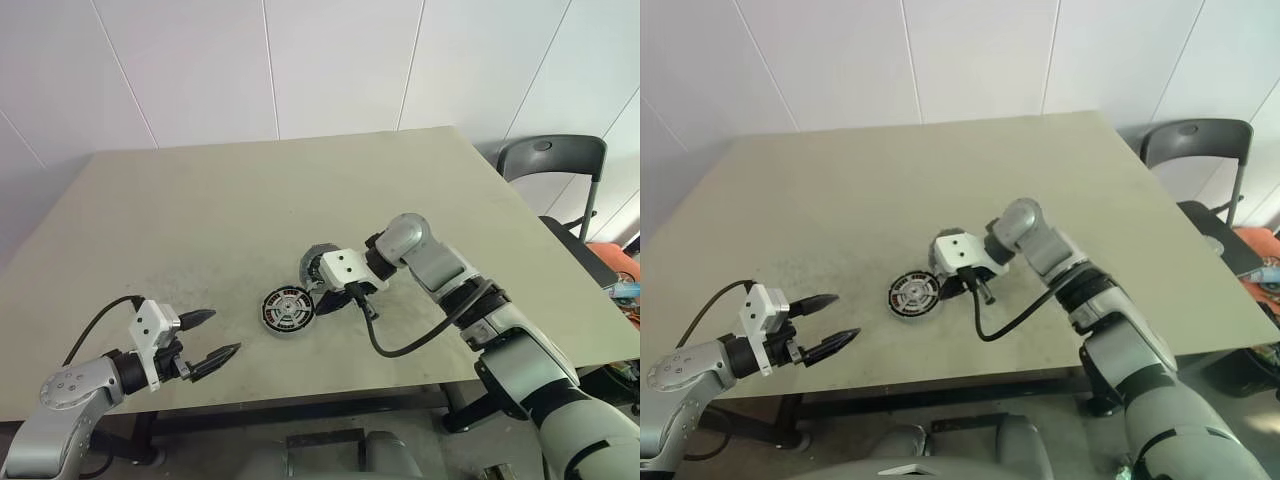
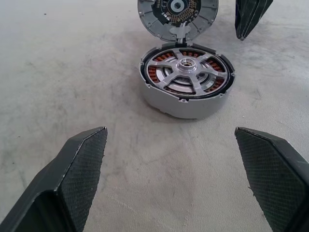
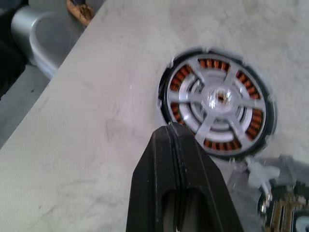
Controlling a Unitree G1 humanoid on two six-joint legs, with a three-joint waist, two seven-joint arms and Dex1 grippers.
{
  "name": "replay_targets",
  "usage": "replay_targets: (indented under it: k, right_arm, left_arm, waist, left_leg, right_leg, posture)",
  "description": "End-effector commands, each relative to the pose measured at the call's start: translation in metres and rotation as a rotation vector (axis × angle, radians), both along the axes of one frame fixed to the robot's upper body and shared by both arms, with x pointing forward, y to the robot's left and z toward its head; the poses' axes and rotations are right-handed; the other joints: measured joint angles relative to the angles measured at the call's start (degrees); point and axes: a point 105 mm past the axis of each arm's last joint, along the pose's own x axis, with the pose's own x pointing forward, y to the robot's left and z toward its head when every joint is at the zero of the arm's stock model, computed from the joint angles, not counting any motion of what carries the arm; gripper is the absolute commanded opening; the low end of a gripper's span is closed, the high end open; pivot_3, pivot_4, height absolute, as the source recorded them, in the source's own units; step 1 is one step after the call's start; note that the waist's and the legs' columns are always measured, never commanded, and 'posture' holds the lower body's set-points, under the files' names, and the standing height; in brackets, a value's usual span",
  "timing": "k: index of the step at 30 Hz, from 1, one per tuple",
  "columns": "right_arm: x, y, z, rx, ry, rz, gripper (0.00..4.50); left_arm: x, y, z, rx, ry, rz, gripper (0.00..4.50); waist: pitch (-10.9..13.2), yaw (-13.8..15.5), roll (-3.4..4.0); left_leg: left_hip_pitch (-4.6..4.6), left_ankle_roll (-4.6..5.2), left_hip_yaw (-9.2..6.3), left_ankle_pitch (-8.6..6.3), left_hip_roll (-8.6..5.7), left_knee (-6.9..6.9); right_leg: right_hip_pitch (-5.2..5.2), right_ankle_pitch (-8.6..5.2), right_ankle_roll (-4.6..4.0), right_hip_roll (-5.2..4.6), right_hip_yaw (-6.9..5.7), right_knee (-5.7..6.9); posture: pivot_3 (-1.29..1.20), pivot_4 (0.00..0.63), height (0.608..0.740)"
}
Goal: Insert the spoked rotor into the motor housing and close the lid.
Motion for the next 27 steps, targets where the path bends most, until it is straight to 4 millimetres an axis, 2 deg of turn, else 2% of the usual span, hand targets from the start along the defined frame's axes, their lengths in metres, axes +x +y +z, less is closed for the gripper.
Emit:
replay_targets:
  k: [1,4,7,11,16,20,24,27]
  right_arm:
    - [-0.001,0.021,0.030,0.134,-0.005,0.007,0.01]
    - [-0.004,0.037,0.039,0.235,0.049,-0.013,0.01]
    - [-0.006,0.050,0.040,0.287,0.072,-0.030,0.01]
    - [0.001,0.054,0.014,0.231,0.026,-0.105,0.01]
    - [0.011,0.045,-0.025,0.097,-0.091,-0.164,0.01]
    - [0.014,0.036,-0.036,0.037,-0.163,-0.143,0.01]
    - [0.009,0.049,0.008,0.242,-0.008,-0.207,0.01]
    - [0.010,0.038,0.036,0.344,0.100,-0.273,0.01]
  left_arm:
    - [0.003,0.000,0.010,0.015,-0.042,-0.014,4.50]
    - [0.002,0.002,0.008,0.016,-0.041,-0.010,4.50]
    - [0.002,0.003,0.008,0.016,-0.044,-0.005,4.50]
    - [0.000,0.001,0.010,0.017,-0.050,-0.002,4.50]
    - [0.000,-0.001,0.010,0.016,-0.049,0.000,4.50]
    - [0.001,-0.003,0.010,0.015,-0.050,-0.004,4.50]
    - [0.003,-0.004,0.011,0.016,-0.052,-0.009,4.50]
    - [0.003,-0.003,0.010,0.015,-0.051,-0.008,4.50]
  waist:
    - [0.0,0.1,0.00]
    - [0.0,0.0,0.00]
    - [0.0,0.1,0.00]
    - [0.0,0.1,0.00]
    - [0.0,0.1,0.00]
    - [0.0,0.0,0.06]
    - [0.0,0.1,0.05]
    - [0.0,0.1,0.05]
  left_leg:
    - [0.00,0.00,0.00,0.00,0.00,0.01]
    - [0.00,0.00,-0.01,0.00,0.00,0.01]
    - [0.01,0.00,-0.02,0.00,0.00,0.00]
    - [0.01,0.00,-0.01,0.00,0.00,0.01]
    - [0.01,0.00,-0.01,0.00,-0.01,0.01]
    - [0.10,0.00,0.00,0.00,0.00,0.00]
    - [0.20,0.00,-0.02,0.00,0.00,0.07]
    - [0.14,0.00,-0.03,0.01,0.00,0.10]
  right_leg:
    - [0.00,0.00,0.00,0.00,0.00,0.00]
    - [0.01,0.00,0.00,0.00,0.00,0.01]
    - [0.00,0.01,0.01,0.01,0.00,0.02]
    - [0.00,0.02,0.03,0.01,0.00,0.01]
    - [0.00,0.01,0.01,0.01,0.00,0.02]
    - [0.06,0.02,0.02,0.02,0.01,0.04]
    - [0.20,-0.09,-0.16,0.03,0.01,0.03]
    - [0.17,-0.06,-0.20,0.03,0.02,0.03]
  posture:
    - [0.00,0.000,0.740]
    - [0.00,0.000,0.740]
    - [0.00,0.000,0.740]
    - [0.00,0.000,0.740]
    - [0.00,0.000,0.740]
    - [0.00,0.000,0.740]
    - [0.00,0.000,0.740]
    - [0.00,0.000,0.740]
